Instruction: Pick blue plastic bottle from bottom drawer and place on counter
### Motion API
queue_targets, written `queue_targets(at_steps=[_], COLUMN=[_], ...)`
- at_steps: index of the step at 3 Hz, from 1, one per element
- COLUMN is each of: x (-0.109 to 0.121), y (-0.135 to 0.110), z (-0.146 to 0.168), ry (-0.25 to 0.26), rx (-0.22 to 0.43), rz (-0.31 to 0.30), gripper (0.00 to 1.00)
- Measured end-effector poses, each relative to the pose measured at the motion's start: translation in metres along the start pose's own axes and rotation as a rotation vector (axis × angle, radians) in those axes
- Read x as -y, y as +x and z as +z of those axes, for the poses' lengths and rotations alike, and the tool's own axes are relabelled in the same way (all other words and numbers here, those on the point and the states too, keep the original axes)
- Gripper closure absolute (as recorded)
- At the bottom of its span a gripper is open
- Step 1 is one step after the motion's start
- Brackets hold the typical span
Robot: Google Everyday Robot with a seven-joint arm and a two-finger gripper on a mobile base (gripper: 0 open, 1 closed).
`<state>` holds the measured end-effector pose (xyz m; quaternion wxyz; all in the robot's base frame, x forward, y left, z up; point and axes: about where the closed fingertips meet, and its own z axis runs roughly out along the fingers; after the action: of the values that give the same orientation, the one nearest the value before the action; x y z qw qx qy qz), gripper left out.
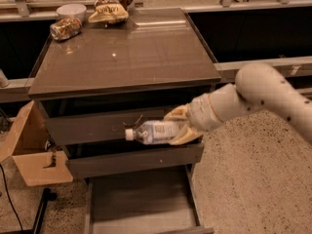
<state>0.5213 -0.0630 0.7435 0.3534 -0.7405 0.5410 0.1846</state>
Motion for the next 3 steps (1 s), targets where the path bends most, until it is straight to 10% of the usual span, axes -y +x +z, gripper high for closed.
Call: queue_targets(at_steps=[3], x=[0.036], y=[-0.055], z=[-0.054], ry=[-0.016], rx=[-0.027], rz=[-0.067], gripper=[1.00])
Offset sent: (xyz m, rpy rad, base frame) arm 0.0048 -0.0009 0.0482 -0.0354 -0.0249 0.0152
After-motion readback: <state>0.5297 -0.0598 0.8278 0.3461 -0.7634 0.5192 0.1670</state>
